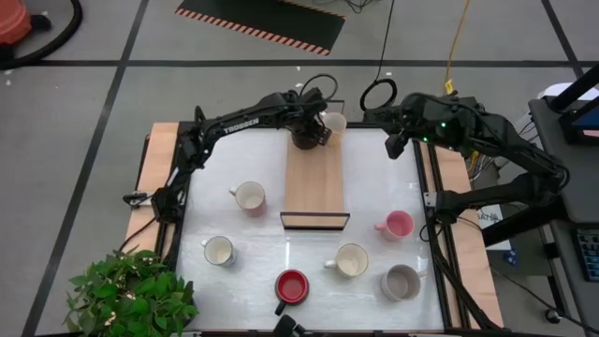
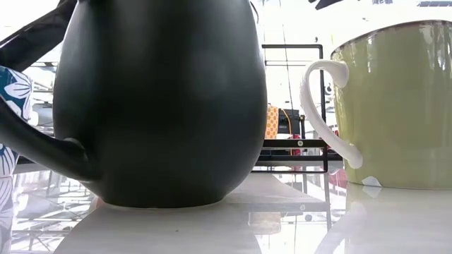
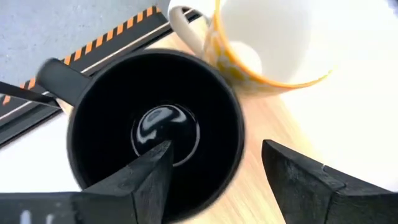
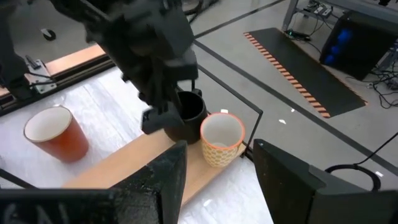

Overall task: Place coffee mugs
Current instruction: Put the top black mug on the shelf, then adjust the yellow pattern mug on the shelf

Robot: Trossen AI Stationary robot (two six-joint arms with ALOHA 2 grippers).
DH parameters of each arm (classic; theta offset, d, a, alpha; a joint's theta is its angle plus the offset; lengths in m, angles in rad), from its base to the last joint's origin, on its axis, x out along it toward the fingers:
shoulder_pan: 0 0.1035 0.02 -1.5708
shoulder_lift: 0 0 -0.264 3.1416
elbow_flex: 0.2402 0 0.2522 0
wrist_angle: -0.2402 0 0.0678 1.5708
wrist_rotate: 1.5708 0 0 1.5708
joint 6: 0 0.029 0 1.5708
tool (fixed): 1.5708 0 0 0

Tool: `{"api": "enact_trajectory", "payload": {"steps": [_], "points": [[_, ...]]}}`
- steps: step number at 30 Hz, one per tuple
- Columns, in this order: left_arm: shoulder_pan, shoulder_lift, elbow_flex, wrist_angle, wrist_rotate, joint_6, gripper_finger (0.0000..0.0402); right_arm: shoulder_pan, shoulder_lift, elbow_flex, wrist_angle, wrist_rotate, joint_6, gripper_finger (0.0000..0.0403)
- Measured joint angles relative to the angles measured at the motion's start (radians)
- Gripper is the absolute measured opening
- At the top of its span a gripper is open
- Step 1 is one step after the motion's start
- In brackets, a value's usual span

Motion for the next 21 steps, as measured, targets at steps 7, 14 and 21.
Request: {"api": "enact_trajectory", "payload": {"steps": [7, 14, 21], "points": [[-0.001, -0.068, 0.0, -0.007, -0.01, 0.034, 0.025, 0.0, 0.054, 0.0, 0.0, 0.0, -0.041, 0.0176], [0.0, -0.139, 0.0, -0.098, -0.123, 0.042, 0.025, -0.018, 0.146, 0.0, 0.001, -0.006, -0.131, 0.016], [0.0, -0.207, 0.0, -0.185, -0.197, 0.115, 0.025, -0.104, 0.236, 0.0, -0.031, -0.069, -0.193, 0.0094]]}}
